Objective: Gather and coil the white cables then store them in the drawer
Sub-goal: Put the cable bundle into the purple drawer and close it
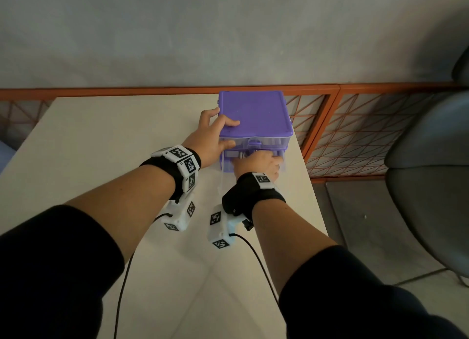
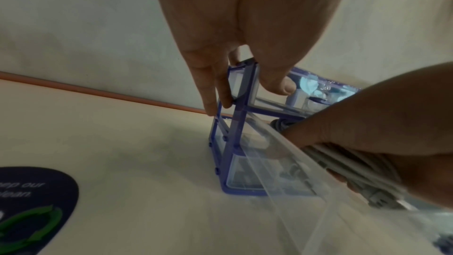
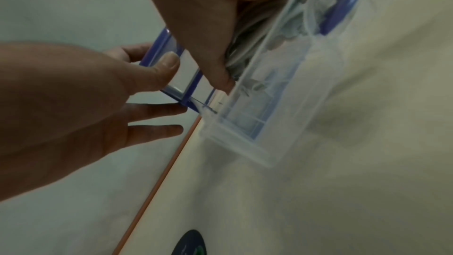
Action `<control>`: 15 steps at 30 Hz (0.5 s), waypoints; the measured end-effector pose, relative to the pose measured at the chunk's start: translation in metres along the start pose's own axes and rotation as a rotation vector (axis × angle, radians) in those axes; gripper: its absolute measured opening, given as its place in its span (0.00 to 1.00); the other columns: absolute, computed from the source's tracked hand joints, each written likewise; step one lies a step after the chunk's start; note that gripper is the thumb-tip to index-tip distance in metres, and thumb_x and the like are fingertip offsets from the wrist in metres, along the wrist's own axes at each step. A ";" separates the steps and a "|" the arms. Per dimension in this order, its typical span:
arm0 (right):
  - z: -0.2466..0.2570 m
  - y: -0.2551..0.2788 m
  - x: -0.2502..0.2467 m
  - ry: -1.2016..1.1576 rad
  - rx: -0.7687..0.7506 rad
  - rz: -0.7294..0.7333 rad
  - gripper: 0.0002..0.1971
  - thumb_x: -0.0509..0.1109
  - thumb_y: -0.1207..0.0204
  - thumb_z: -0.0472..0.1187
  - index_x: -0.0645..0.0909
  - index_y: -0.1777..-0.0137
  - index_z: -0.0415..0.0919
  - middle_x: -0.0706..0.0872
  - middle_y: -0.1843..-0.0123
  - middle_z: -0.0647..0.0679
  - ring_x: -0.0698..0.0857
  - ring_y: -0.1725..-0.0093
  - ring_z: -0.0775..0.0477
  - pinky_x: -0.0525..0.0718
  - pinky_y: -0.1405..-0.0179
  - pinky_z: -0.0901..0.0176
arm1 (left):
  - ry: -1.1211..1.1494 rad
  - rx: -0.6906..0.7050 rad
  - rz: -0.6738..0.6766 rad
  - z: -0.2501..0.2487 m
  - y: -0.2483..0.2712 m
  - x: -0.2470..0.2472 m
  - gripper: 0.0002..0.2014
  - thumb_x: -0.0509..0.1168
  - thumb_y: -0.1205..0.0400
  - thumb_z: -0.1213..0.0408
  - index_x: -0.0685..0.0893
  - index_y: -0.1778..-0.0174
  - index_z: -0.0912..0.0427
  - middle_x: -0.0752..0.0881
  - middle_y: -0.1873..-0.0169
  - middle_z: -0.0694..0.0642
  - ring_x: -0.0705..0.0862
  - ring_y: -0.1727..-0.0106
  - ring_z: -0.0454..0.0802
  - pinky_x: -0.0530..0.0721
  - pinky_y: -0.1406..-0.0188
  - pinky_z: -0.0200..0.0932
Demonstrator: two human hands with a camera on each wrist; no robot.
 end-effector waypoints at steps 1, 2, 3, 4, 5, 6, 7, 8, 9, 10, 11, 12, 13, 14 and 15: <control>0.001 0.002 -0.001 0.039 -0.002 -0.015 0.43 0.77 0.32 0.54 0.62 0.25 0.32 0.67 0.26 0.36 0.74 0.30 0.37 0.72 0.32 0.50 | -0.003 0.000 -0.002 0.001 0.000 0.000 0.22 0.68 0.20 0.60 0.73 0.31 0.45 0.56 0.21 0.55 0.81 0.35 0.58 0.80 0.36 0.51; 0.002 0.004 -0.001 0.082 -0.012 -0.025 0.44 0.76 0.32 0.55 0.60 0.24 0.32 0.66 0.26 0.36 0.72 0.29 0.37 0.69 0.31 0.50 | -0.004 0.000 -0.005 0.001 0.000 0.001 0.22 0.68 0.20 0.60 0.73 0.30 0.45 0.56 0.21 0.55 0.80 0.34 0.58 0.79 0.35 0.51; 0.003 0.007 -0.001 0.134 -0.030 -0.031 0.45 0.75 0.31 0.56 0.58 0.24 0.31 0.65 0.26 0.36 0.70 0.28 0.37 0.67 0.30 0.49 | -0.004 0.001 -0.009 0.001 -0.001 0.001 0.22 0.68 0.20 0.60 0.73 0.30 0.45 0.56 0.21 0.55 0.80 0.34 0.58 0.79 0.35 0.51; 0.004 0.009 0.000 0.196 -0.055 -0.031 0.46 0.73 0.31 0.59 0.58 0.23 0.31 0.65 0.26 0.36 0.67 0.27 0.36 0.65 0.29 0.48 | -0.005 0.002 -0.013 0.001 0.000 0.002 0.23 0.68 0.20 0.60 0.73 0.30 0.45 0.56 0.21 0.55 0.79 0.33 0.57 0.79 0.35 0.51; 0.004 0.010 0.001 0.259 -0.084 -0.027 0.47 0.72 0.31 0.61 0.58 0.23 0.30 0.64 0.26 0.36 0.64 0.26 0.35 0.63 0.28 0.47 | -0.007 0.004 -0.016 0.001 0.000 0.002 0.23 0.68 0.20 0.60 0.73 0.30 0.45 0.56 0.20 0.55 0.79 0.33 0.57 0.79 0.36 0.50; 0.004 0.011 0.000 0.312 -0.111 -0.024 0.47 0.70 0.31 0.63 0.58 0.23 0.30 0.64 0.26 0.36 0.62 0.25 0.34 0.62 0.27 0.45 | -0.012 0.007 -0.017 0.001 0.000 0.002 0.23 0.67 0.20 0.60 0.72 0.30 0.45 0.56 0.20 0.55 0.80 0.33 0.57 0.80 0.37 0.50; 0.003 0.011 0.000 0.350 -0.132 -0.015 0.48 0.70 0.31 0.64 0.58 0.23 0.31 0.64 0.26 0.36 0.61 0.25 0.34 0.62 0.27 0.45 | -0.015 0.009 -0.020 0.001 0.000 0.003 0.22 0.67 0.20 0.60 0.72 0.30 0.45 0.56 0.20 0.55 0.80 0.34 0.57 0.80 0.38 0.50; 0.003 0.011 -0.001 0.377 -0.150 0.000 0.49 0.69 0.32 0.66 0.58 0.23 0.31 0.64 0.26 0.36 0.61 0.25 0.35 0.62 0.27 0.45 | -0.018 0.012 -0.024 0.000 0.000 0.003 0.22 0.67 0.20 0.60 0.72 0.30 0.45 0.56 0.20 0.55 0.81 0.35 0.57 0.81 0.38 0.51; 0.003 0.010 -0.002 0.392 -0.164 0.020 0.51 0.69 0.33 0.67 0.58 0.22 0.31 0.64 0.26 0.37 0.61 0.24 0.35 0.62 0.27 0.45 | -0.021 0.014 -0.028 0.000 0.001 0.003 0.23 0.67 0.20 0.60 0.72 0.30 0.45 0.56 0.20 0.55 0.81 0.35 0.57 0.81 0.39 0.50; 0.003 0.011 -0.003 0.401 -0.174 0.035 0.53 0.69 0.34 0.69 0.57 0.22 0.31 0.64 0.25 0.37 0.61 0.24 0.35 0.62 0.27 0.46 | -0.023 0.013 -0.030 -0.001 0.001 0.003 0.23 0.67 0.20 0.61 0.72 0.29 0.45 0.56 0.20 0.56 0.81 0.35 0.57 0.81 0.39 0.48; 0.002 0.011 -0.005 0.407 -0.184 0.039 0.54 0.68 0.35 0.70 0.57 0.22 0.30 0.65 0.25 0.36 0.62 0.24 0.35 0.63 0.27 0.46 | -0.023 0.013 -0.031 -0.001 0.000 0.003 0.23 0.67 0.20 0.61 0.72 0.29 0.46 0.56 0.20 0.56 0.80 0.34 0.57 0.80 0.40 0.46; 0.001 0.013 -0.007 0.404 -0.197 0.035 0.55 0.67 0.35 0.71 0.56 0.21 0.28 0.66 0.25 0.36 0.63 0.24 0.35 0.64 0.28 0.46 | -0.022 0.012 -0.032 -0.001 0.000 0.003 0.23 0.67 0.20 0.61 0.72 0.29 0.46 0.56 0.20 0.56 0.80 0.33 0.56 0.78 0.42 0.43; 0.000 0.015 -0.010 0.387 -0.215 0.027 0.55 0.66 0.34 0.71 0.56 0.21 0.28 0.67 0.24 0.36 0.64 0.24 0.35 0.66 0.27 0.46 | -0.021 0.012 -0.032 -0.001 0.000 0.003 0.23 0.67 0.20 0.61 0.72 0.29 0.46 0.56 0.20 0.56 0.79 0.33 0.56 0.76 0.43 0.42; -0.003 0.018 -0.013 0.355 -0.238 0.021 0.52 0.65 0.31 0.70 0.56 0.21 0.27 0.68 0.24 0.35 0.65 0.24 0.35 0.67 0.27 0.46 | -0.023 0.012 -0.033 -0.002 0.000 0.003 0.23 0.67 0.20 0.61 0.72 0.29 0.46 0.56 0.20 0.56 0.80 0.34 0.56 0.75 0.43 0.41; -0.006 0.021 -0.016 0.310 -0.267 0.016 0.48 0.63 0.27 0.66 0.57 0.21 0.27 0.68 0.23 0.35 0.65 0.25 0.35 0.68 0.27 0.46 | -0.026 0.009 -0.034 -0.001 0.000 0.003 0.23 0.67 0.20 0.61 0.72 0.29 0.46 0.56 0.20 0.56 0.80 0.34 0.56 0.75 0.43 0.42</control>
Point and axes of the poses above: each hand's wrist, its own y-axis away from the middle knuckle, its own x-axis out of the palm, z = x × y, the point moved 7 cm from there along -y, towards the middle knuckle
